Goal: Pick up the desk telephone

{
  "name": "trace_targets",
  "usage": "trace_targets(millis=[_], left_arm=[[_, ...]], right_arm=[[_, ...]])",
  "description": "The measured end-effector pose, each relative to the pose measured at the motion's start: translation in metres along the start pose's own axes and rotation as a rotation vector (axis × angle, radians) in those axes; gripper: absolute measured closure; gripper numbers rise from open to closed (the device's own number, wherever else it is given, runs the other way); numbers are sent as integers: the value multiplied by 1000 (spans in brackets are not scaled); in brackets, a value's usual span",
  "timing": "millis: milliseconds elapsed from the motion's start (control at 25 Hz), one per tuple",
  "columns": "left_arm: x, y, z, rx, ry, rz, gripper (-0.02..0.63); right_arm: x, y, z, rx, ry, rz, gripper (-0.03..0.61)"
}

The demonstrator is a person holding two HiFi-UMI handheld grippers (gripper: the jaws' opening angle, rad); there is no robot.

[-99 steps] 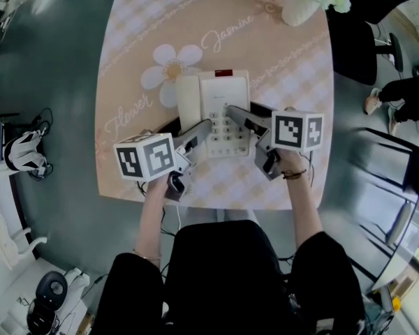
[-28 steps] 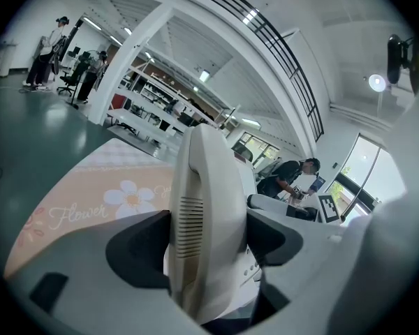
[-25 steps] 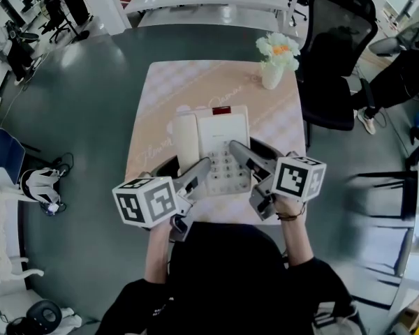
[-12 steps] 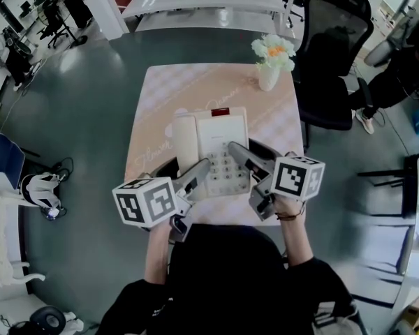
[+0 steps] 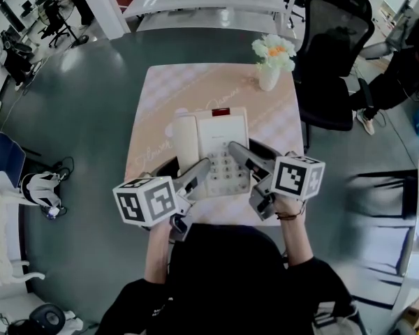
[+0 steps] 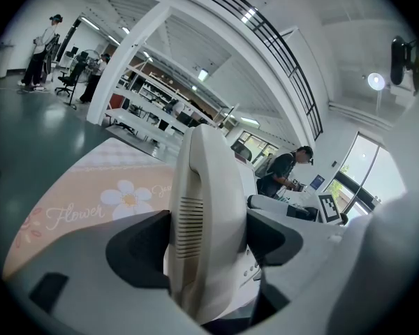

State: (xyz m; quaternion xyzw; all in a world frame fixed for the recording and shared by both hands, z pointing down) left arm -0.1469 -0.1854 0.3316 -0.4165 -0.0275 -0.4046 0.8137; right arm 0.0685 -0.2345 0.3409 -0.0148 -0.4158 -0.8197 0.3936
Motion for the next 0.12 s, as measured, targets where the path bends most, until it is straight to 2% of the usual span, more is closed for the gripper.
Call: trace_targets(millis=[120], left_arm=[[0,1,0,0,-1,-1,284]], right_arm=[[0,0,0,2,-3,-1,357]])
Point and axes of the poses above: the fingertips, and each gripper's own axes: x forward along the fingers, y to its right, z out of its underside, the point moved 8 cm from there along -x, backward along the fingers, and after that the axes turned 7 degrees about z, right-handed, at the moved point
